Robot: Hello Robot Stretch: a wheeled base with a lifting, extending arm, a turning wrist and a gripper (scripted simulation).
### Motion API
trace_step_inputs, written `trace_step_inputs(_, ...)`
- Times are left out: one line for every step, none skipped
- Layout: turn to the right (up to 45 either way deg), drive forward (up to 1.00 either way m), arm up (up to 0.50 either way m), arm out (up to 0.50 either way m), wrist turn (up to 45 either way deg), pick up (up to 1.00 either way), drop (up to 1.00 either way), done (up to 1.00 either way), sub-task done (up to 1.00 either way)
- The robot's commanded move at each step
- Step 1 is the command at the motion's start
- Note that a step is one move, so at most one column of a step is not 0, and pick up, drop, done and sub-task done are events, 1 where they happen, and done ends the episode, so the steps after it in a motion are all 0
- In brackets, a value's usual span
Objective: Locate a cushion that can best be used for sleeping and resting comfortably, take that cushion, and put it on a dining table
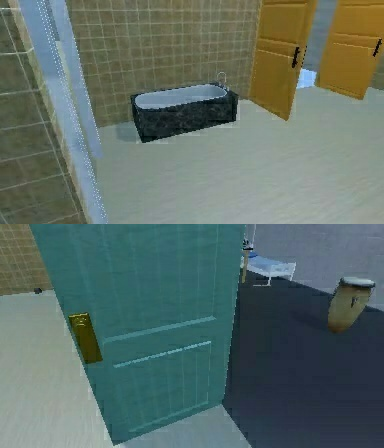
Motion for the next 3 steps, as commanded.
trace_step_inputs(0.0, 0.30, 0.00, 0.00, 0.0, 0.00, 0.00, 0.00, 0.00)
trace_step_inputs(18.0, 0.00, 0.00, 0.00, 0.0, 0.00, 0.00, 0.00, 0.00)
trace_step_inputs(3.0, 0.00, 0.00, 0.00, 0.0, 0.00, 0.00, 0.00, 0.00)
